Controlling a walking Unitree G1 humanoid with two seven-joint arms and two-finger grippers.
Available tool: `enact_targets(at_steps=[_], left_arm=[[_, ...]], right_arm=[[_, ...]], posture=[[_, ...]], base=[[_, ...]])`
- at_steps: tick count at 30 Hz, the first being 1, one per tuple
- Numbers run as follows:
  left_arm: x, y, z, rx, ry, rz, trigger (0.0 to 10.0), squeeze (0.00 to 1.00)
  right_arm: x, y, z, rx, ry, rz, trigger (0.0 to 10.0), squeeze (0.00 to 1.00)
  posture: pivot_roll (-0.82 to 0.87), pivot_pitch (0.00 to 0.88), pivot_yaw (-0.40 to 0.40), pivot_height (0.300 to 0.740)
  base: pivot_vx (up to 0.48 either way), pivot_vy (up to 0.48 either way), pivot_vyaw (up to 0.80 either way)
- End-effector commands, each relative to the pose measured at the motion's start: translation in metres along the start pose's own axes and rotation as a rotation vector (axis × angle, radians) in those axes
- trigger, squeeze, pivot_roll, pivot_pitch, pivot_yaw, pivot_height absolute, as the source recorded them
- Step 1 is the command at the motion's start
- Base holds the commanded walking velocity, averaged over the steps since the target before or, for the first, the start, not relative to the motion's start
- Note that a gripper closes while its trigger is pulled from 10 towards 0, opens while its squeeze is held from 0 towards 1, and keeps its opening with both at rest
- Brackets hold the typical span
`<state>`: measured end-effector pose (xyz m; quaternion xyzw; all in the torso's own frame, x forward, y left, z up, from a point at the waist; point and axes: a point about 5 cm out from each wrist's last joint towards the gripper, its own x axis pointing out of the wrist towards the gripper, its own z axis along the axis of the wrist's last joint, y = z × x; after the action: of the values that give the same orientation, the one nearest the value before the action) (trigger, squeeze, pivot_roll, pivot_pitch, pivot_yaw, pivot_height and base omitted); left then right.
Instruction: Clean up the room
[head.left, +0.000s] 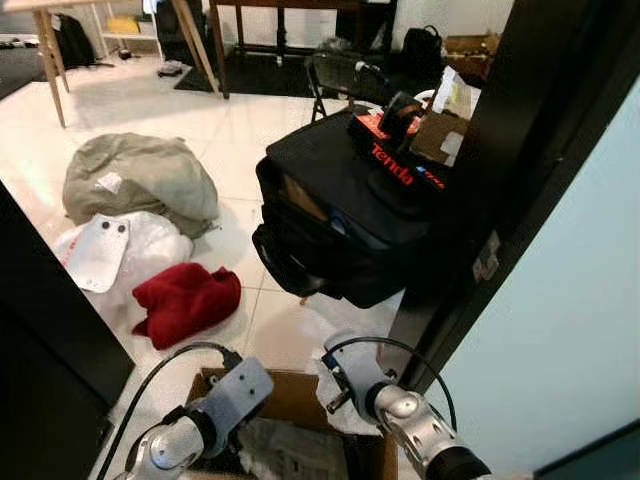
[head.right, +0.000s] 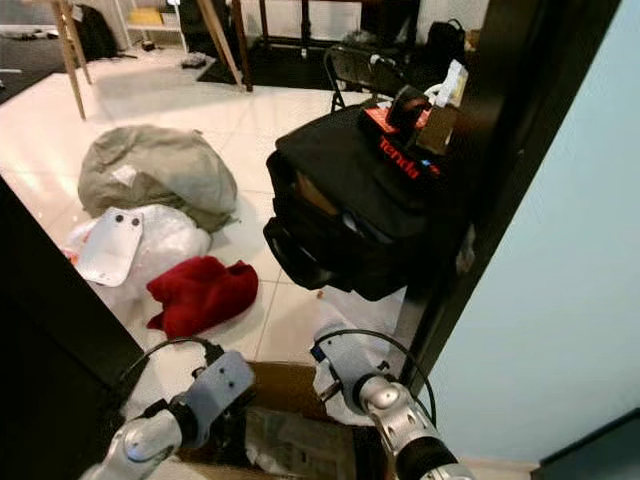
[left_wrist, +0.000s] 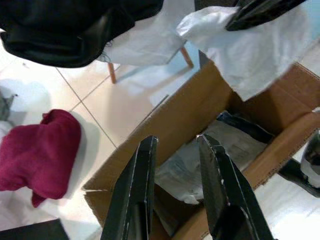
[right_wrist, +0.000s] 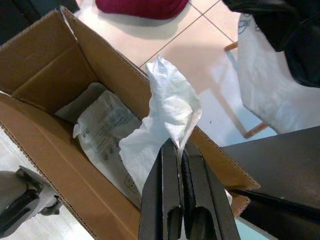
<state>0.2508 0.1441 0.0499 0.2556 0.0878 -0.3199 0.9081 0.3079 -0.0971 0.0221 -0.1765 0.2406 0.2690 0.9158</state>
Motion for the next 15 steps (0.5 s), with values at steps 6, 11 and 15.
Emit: enact_targets(at_steps=[6, 11, 15], left_arm=[[-0.005, 0.003, 0.0, 0.064, -0.011, -0.015, 10.0, 0.0], [0.0, 0.009, 0.005, 0.084, -0.025, 0.01, 10.0, 0.0], [0.003, 0.01, 0.008, 0.086, -0.033, 0.017, 10.0, 0.0]], right_arm=[[0.003, 0.005, -0.004, 0.043, 0.004, 0.005, 10.0, 0.0], [0.004, 0.007, -0.001, 0.09, -0.015, -0.016, 10.0, 0.0], [0.004, 0.008, 0.001, 0.116, -0.035, -0.016, 10.0, 0.0]], posture=[[0.03, 0.267, -0.042, 0.74], [0.03, 0.254, -0.036, 0.735], [0.03, 0.248, -0.033, 0.72]], base=[[0.0, 0.0, 0.0], [0.0, 0.0, 0.0], [0.0, 0.0, 0.0]])
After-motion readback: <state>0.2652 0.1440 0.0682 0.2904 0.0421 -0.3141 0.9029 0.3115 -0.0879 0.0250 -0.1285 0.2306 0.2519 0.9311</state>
